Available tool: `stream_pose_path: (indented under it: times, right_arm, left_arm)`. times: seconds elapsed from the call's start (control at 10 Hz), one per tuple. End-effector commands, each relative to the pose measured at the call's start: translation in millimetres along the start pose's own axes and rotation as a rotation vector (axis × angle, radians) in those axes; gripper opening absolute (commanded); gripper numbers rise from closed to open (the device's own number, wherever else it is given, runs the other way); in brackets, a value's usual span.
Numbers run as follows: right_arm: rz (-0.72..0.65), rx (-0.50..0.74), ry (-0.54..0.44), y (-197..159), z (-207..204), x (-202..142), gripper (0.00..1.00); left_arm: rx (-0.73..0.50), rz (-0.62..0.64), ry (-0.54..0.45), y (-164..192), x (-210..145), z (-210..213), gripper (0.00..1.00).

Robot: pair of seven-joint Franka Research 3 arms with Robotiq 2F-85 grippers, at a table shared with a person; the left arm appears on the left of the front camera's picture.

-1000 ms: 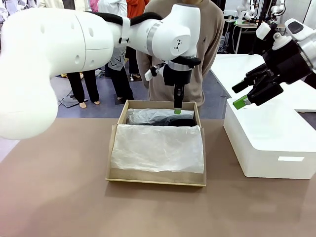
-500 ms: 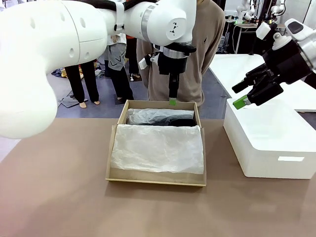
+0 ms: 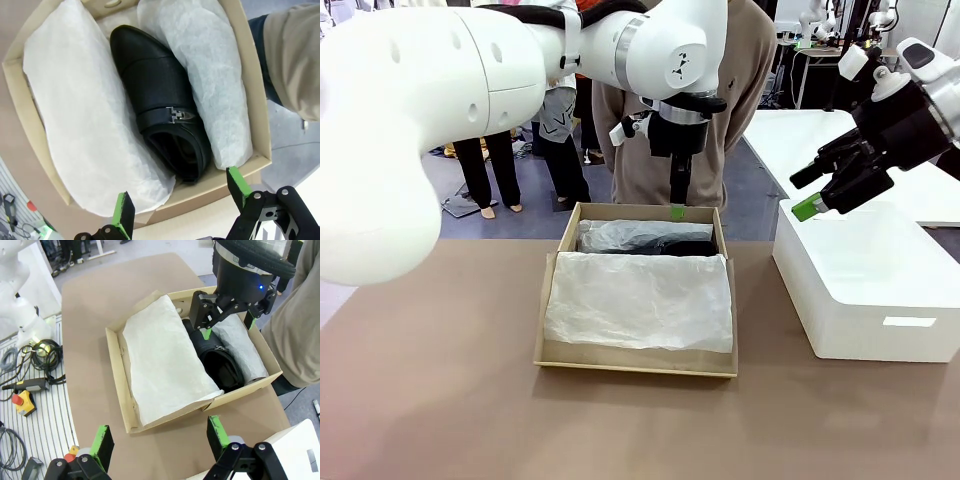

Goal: Pack the shoes into the box.
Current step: Close the Shoes Box.

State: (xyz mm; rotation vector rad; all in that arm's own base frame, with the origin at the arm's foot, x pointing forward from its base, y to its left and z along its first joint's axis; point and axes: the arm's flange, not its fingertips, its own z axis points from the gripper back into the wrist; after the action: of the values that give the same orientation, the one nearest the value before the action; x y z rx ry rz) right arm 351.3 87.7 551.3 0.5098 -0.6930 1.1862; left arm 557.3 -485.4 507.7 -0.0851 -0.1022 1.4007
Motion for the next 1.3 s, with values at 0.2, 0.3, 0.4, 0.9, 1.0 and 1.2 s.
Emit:
stream_pose_path:
  times: [0.2,0.3,0.4,0.9,1.0,1.2]
  right_arm:
    - [0.021,0.011,-0.033,-2.4,-1.8,1.1,1.00]
    - [0.021,0.011,-0.033,-2.4,-1.8,1.1,1.00]
    - [0.021,0.011,-0.033,-2.4,-1.8,1.1,1.00]
    - [0.021,0.011,-0.033,-2.4,-1.8,1.1,1.00]
    - [0.021,0.011,-0.033,-2.4,-1.8,1.1,1.00]
    - [0.021,0.011,-0.033,-2.4,-1.8,1.1,1.00]
  left_arm:
    - [0.000,0.007,-0.004,0.9,2.0,2.3,1.00]
    - [0.000,0.007,-0.004,0.9,2.0,2.3,1.00]
    - [0.000,0.007,-0.004,0.9,2.0,2.3,1.00]
    - [0.043,-0.293,-0.055,15.0,45.8,25.4,1.00]
    - [0.047,-0.390,-0.051,19.9,66.0,33.6,1.00]
    - [0.050,-0.598,0.003,30.8,111.3,52.2,1.00]
